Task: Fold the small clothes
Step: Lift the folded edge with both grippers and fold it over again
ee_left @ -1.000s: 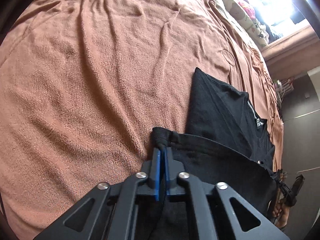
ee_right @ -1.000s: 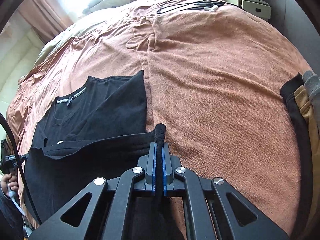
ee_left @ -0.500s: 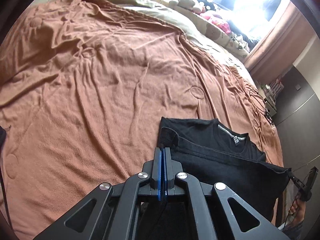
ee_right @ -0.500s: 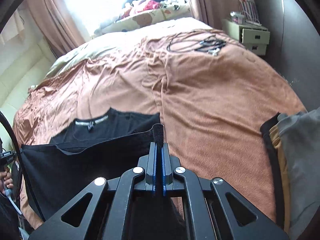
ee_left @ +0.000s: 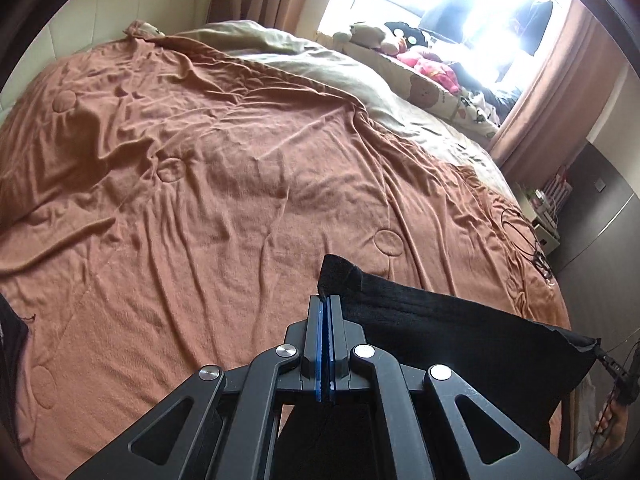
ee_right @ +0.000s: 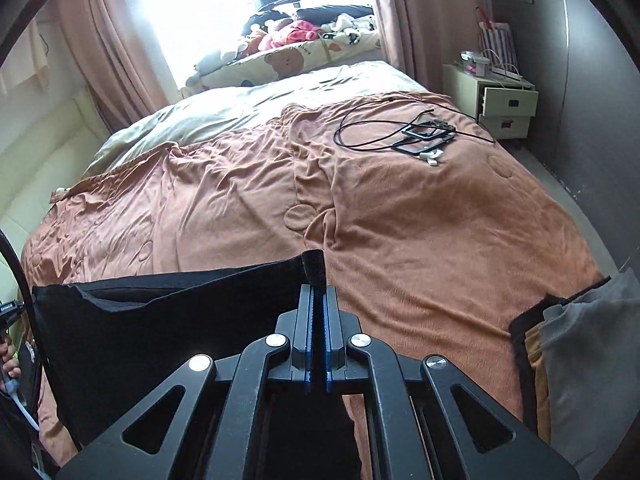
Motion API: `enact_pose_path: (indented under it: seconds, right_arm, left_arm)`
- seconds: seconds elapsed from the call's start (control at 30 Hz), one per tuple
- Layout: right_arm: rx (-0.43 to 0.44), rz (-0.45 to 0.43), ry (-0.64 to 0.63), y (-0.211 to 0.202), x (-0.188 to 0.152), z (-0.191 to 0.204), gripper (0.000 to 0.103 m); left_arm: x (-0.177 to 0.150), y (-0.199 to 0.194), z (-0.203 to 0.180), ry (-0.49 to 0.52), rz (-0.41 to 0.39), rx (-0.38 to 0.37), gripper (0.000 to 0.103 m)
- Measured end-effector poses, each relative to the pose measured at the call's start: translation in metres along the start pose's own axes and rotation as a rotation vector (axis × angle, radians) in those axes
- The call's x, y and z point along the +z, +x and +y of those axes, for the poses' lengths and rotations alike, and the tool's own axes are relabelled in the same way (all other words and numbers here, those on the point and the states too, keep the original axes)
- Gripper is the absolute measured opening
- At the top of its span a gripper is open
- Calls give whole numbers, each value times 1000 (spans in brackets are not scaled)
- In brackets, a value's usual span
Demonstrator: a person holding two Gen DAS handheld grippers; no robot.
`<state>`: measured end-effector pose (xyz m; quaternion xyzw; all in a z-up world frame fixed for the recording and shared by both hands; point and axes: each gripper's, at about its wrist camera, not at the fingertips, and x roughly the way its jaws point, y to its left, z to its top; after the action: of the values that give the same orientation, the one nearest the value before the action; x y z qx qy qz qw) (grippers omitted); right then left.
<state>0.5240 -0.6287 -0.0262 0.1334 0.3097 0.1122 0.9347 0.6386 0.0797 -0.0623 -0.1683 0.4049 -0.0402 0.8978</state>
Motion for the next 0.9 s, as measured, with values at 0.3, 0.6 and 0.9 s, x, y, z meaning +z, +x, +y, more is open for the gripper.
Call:
enact_pose_path:
  seconds: [0.3, 0.6, 0.9]
  right_arm:
    - [-82, 59, 39, 66, 27, -14, 0]
    - [49, 215, 88, 139, 14, -24, 0]
    - [101, 299, 140, 191, 20, -29, 27]
  left_arm:
    - [17, 62, 1, 5, 53, 59, 1]
    - [6, 128, 22, -2, 151, 110, 1]
    - [0, 143, 25, 14, 178, 117, 1]
